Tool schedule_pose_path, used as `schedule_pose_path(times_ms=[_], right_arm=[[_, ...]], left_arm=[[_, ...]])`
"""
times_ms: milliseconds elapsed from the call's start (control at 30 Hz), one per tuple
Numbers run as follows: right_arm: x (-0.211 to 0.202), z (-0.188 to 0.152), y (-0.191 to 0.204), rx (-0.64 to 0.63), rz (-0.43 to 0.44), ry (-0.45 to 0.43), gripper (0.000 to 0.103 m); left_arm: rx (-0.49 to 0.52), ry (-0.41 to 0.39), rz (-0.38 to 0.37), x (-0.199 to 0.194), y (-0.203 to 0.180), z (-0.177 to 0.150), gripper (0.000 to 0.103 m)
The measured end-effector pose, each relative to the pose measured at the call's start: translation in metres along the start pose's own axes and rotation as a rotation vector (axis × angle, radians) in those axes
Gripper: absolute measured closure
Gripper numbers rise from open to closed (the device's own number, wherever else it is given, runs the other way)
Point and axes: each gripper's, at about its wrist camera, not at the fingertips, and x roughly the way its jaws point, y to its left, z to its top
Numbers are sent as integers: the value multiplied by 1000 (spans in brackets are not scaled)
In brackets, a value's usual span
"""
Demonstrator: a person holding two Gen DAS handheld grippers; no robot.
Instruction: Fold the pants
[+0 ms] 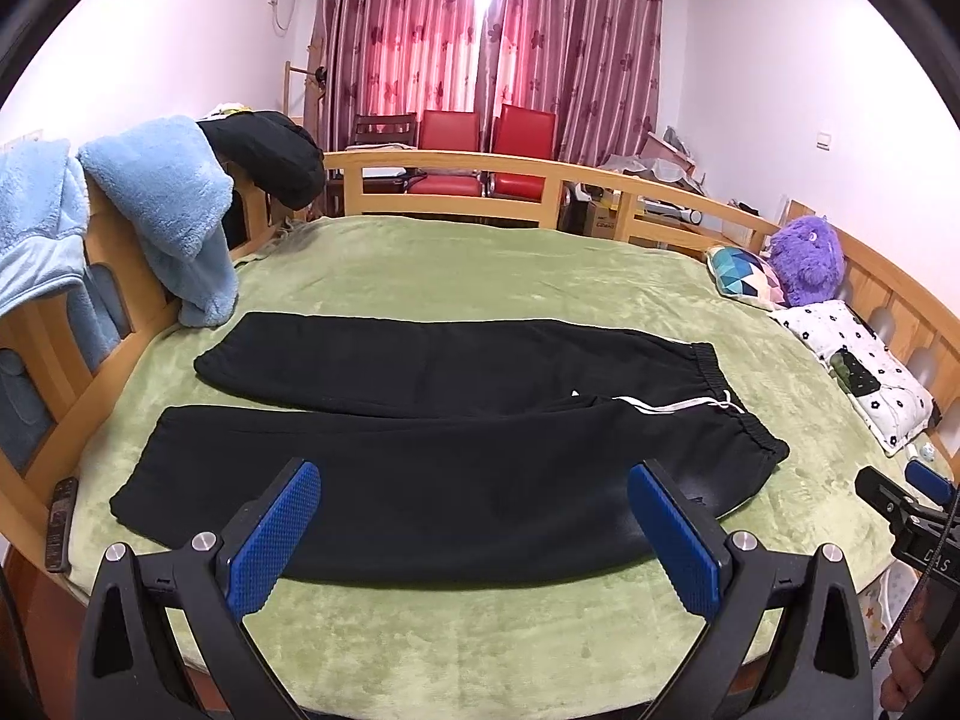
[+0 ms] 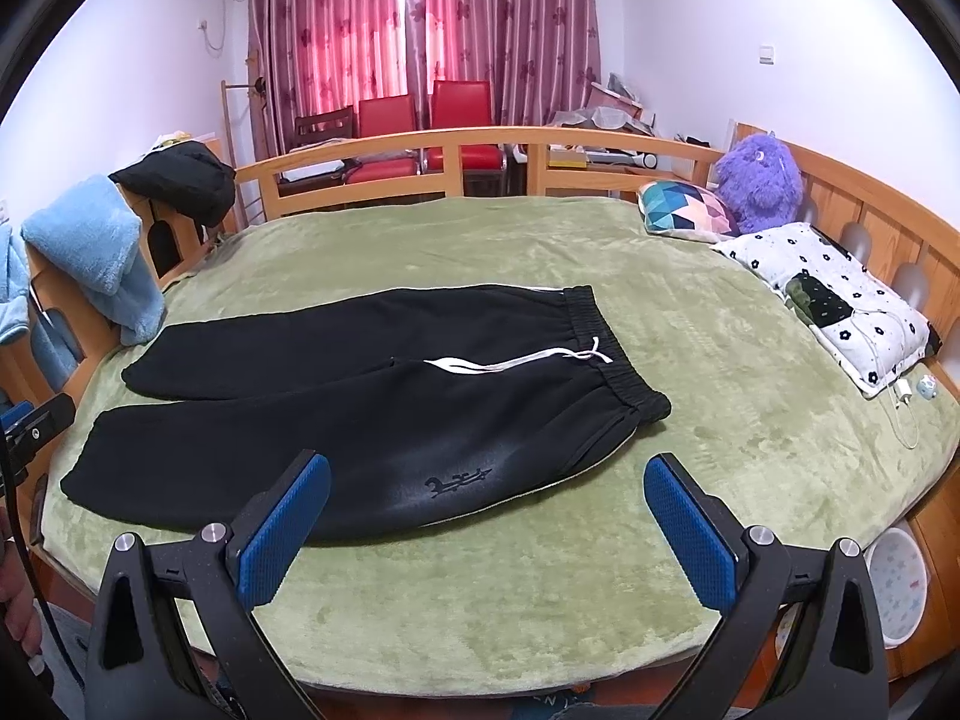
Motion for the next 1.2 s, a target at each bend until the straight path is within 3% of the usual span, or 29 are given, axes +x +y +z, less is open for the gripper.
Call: schedule_pose_path(times_ms=[1200], right_arm=[[-9,-3,3,-7,2,1,0]], left_arm=[[0,-2,-12,-1,-3,1,0]])
